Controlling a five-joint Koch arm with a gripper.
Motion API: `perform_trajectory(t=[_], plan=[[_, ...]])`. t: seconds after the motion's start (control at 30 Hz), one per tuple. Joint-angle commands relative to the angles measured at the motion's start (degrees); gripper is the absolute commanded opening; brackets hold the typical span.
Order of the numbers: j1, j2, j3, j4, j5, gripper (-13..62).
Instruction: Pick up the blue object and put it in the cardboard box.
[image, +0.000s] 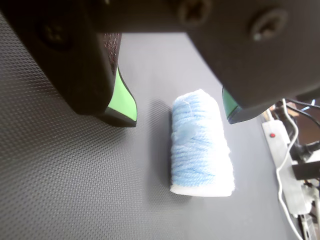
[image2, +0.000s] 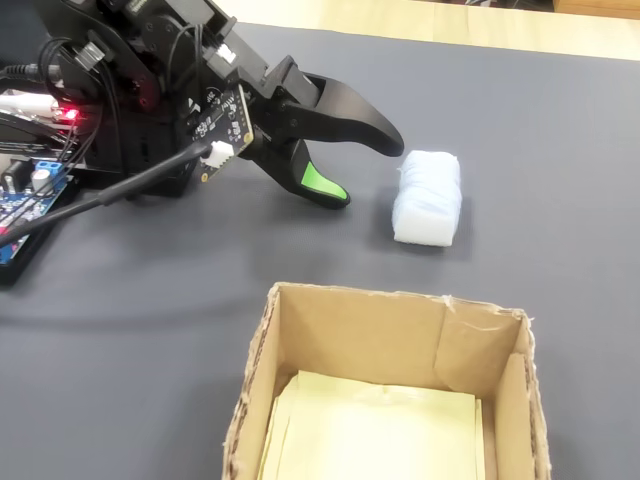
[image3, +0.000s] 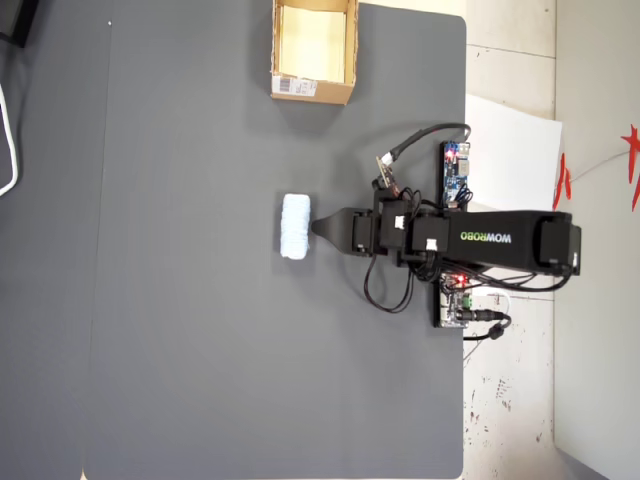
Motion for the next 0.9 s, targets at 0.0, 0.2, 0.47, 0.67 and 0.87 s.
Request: perform_trajectory(t=[0.0,0.2,0.47,0.67,0.87], plan=[[0.0,5.1,2.29,4.57,1.05,33.9],[-0.09,5.1,2.29,4.48,0.88,33.9],[0.0,5.01,1.76,2.37,0.88,34.0],[-2.2,4.92,-3.6,4.22,-0.88,33.5],[-4.83,3.6,-11.6,12.13,-2.11,33.1]])
